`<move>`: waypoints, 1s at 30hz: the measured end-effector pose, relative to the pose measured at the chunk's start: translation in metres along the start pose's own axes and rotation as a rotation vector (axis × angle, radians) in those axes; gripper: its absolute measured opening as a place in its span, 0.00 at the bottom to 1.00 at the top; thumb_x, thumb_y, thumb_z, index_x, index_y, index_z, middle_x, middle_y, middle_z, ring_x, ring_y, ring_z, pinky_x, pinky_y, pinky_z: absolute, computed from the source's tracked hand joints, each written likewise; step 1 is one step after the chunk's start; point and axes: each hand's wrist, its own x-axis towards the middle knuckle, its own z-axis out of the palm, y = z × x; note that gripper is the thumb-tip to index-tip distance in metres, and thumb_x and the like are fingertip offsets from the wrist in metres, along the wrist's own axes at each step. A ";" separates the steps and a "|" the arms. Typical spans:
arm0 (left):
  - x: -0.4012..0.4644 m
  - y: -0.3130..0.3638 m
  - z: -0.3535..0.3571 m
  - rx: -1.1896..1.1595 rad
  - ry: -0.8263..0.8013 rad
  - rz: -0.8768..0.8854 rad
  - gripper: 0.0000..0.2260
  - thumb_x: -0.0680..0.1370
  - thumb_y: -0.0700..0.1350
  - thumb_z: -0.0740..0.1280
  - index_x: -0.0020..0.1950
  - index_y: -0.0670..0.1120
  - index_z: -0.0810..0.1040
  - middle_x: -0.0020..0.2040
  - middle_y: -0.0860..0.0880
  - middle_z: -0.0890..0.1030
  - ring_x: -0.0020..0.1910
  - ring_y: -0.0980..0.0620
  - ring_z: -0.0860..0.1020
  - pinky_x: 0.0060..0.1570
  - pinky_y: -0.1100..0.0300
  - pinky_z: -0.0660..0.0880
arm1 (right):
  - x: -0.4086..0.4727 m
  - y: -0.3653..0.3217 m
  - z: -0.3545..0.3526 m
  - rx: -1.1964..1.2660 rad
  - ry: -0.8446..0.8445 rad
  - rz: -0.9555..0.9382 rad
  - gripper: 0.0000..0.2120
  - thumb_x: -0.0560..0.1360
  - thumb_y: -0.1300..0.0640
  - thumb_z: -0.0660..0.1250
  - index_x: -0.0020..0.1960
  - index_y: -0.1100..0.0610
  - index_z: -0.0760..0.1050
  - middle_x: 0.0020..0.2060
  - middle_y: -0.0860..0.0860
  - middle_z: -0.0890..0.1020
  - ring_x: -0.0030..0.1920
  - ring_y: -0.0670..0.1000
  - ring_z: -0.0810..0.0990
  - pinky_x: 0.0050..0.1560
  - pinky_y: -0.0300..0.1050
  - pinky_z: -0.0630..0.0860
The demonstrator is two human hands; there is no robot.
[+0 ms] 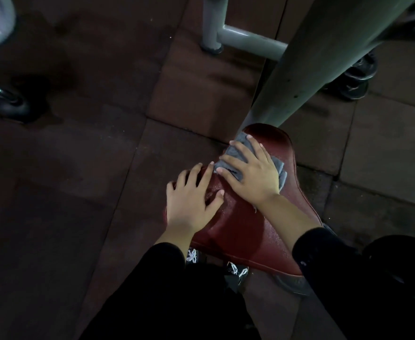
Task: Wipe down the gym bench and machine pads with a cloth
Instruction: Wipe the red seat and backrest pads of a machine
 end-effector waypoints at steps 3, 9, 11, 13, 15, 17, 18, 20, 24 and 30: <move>0.000 0.000 0.000 -0.001 0.004 -0.010 0.33 0.76 0.66 0.51 0.76 0.51 0.61 0.72 0.51 0.69 0.66 0.47 0.69 0.56 0.45 0.70 | 0.018 -0.001 0.004 -0.022 0.036 -0.056 0.17 0.76 0.38 0.61 0.54 0.46 0.82 0.60 0.49 0.79 0.70 0.59 0.68 0.69 0.58 0.66; 0.001 -0.001 0.001 -0.026 -0.011 -0.022 0.34 0.76 0.66 0.52 0.77 0.50 0.59 0.72 0.52 0.68 0.68 0.47 0.68 0.59 0.45 0.69 | 0.069 0.009 0.002 -0.159 -0.066 -0.102 0.18 0.73 0.37 0.61 0.44 0.46 0.84 0.45 0.46 0.82 0.54 0.55 0.77 0.56 0.49 0.72; 0.001 -0.001 0.001 -0.029 -0.007 -0.024 0.33 0.76 0.67 0.51 0.77 0.51 0.57 0.73 0.53 0.67 0.68 0.48 0.68 0.60 0.45 0.69 | 0.083 0.017 -0.005 -0.164 -0.099 -0.038 0.16 0.74 0.39 0.63 0.45 0.47 0.83 0.46 0.48 0.81 0.53 0.56 0.76 0.52 0.48 0.73; 0.001 -0.002 0.001 -0.035 0.001 -0.019 0.33 0.76 0.67 0.52 0.77 0.51 0.58 0.73 0.53 0.68 0.68 0.48 0.68 0.60 0.45 0.69 | 0.087 0.028 -0.010 -0.109 -0.073 0.037 0.14 0.74 0.40 0.64 0.48 0.46 0.82 0.50 0.48 0.81 0.56 0.56 0.76 0.52 0.48 0.73; 0.000 -0.003 0.001 -0.041 0.007 -0.014 0.33 0.76 0.66 0.52 0.77 0.51 0.59 0.72 0.53 0.68 0.68 0.48 0.68 0.59 0.46 0.69 | 0.071 0.036 -0.011 -0.075 0.027 0.094 0.13 0.76 0.41 0.63 0.53 0.45 0.81 0.54 0.48 0.80 0.59 0.56 0.75 0.55 0.50 0.73; 0.000 -0.003 0.002 -0.032 0.011 -0.013 0.33 0.76 0.66 0.53 0.77 0.51 0.59 0.73 0.53 0.68 0.68 0.48 0.68 0.59 0.46 0.69 | 0.046 0.037 -0.009 -0.048 0.120 0.162 0.14 0.77 0.44 0.62 0.59 0.46 0.79 0.61 0.51 0.78 0.65 0.59 0.71 0.63 0.55 0.70; 0.000 -0.003 0.003 -0.031 0.015 -0.011 0.33 0.76 0.66 0.53 0.77 0.51 0.59 0.73 0.53 0.68 0.67 0.48 0.68 0.59 0.46 0.69 | 0.031 0.032 -0.006 -0.044 0.138 0.200 0.15 0.78 0.45 0.61 0.63 0.46 0.77 0.65 0.52 0.75 0.69 0.60 0.68 0.68 0.57 0.66; 0.001 -0.003 0.003 -0.031 0.028 -0.007 0.33 0.76 0.66 0.54 0.77 0.50 0.61 0.72 0.52 0.69 0.67 0.48 0.69 0.58 0.46 0.70 | 0.002 0.012 0.000 -0.056 0.130 0.269 0.17 0.79 0.46 0.60 0.67 0.46 0.74 0.71 0.52 0.70 0.73 0.62 0.62 0.72 0.59 0.59; 0.000 -0.002 0.003 -0.021 0.036 -0.010 0.33 0.75 0.66 0.54 0.76 0.49 0.63 0.71 0.52 0.70 0.65 0.47 0.70 0.56 0.46 0.71 | -0.002 -0.019 0.008 -0.060 0.050 0.243 0.17 0.79 0.45 0.58 0.65 0.47 0.76 0.71 0.51 0.71 0.75 0.62 0.59 0.73 0.59 0.57; 0.001 -0.003 0.002 -0.034 0.043 0.002 0.33 0.76 0.65 0.54 0.76 0.50 0.62 0.71 0.53 0.69 0.66 0.48 0.69 0.57 0.47 0.70 | 0.071 0.015 -0.001 -0.112 -0.043 0.037 0.13 0.76 0.46 0.62 0.50 0.49 0.83 0.54 0.50 0.81 0.61 0.61 0.76 0.58 0.54 0.73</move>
